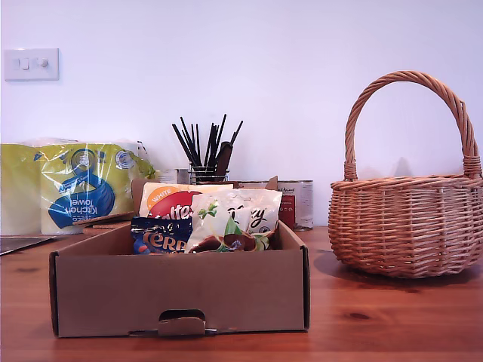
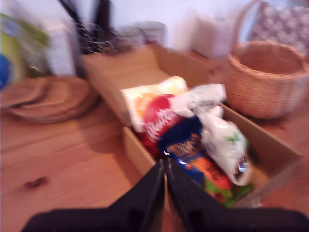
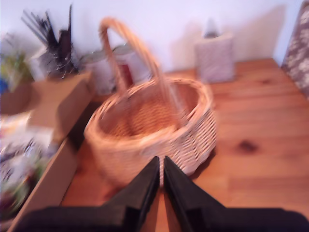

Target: Move the bags of Easter eggs from the cardboard box on the left into the woven basket on the right side.

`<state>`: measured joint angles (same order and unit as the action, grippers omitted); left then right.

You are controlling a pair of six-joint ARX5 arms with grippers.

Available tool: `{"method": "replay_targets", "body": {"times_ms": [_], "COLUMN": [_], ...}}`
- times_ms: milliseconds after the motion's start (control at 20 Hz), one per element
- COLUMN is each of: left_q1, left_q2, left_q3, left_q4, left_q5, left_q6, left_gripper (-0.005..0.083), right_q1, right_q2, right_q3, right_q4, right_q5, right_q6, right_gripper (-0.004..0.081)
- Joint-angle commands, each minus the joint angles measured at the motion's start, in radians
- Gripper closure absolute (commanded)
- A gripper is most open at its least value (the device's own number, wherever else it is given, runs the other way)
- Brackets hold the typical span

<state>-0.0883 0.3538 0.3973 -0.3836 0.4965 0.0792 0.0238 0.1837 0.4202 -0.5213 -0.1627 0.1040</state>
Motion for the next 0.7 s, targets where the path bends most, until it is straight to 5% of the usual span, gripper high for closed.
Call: {"method": "replay_targets", "body": {"times_ms": [0,250,450,500,650], "left_q1": [-0.021,-0.093,-0.171,-0.193,-0.275], "left_q2": [0.068,0.309,0.512,0.561,0.705], "left_q3": [0.055,0.235,0.374,0.399,0.428], "left_q4": [-0.045,-0.085,-0.152,-0.146,-0.079], "left_q5": [0.029,0.098,0.099,0.107,0.126], "left_q6": [0.07,0.134,0.297,0.298,0.296], "left_gripper": [0.0793,0.0793,0.0762,0.0656,0.0025], "right_q1": [0.024,0.081,0.135,0.147,0.179], "right_q2": [0.026,0.136,0.229,0.248,0.301], "right_q3": [0.056,0.177,0.218,0.219,0.219], "right_q4": [-0.024,-0.058,-0.08,-0.071,-0.063], "right_q5": [-0.045,-0.129,-0.158,-0.159,-0.16], "right_q6": [-0.007,-0.027,-0.06,-0.068,-0.08], "right_gripper": [0.0783,0.0783,0.0782,0.0783,0.0783]}}
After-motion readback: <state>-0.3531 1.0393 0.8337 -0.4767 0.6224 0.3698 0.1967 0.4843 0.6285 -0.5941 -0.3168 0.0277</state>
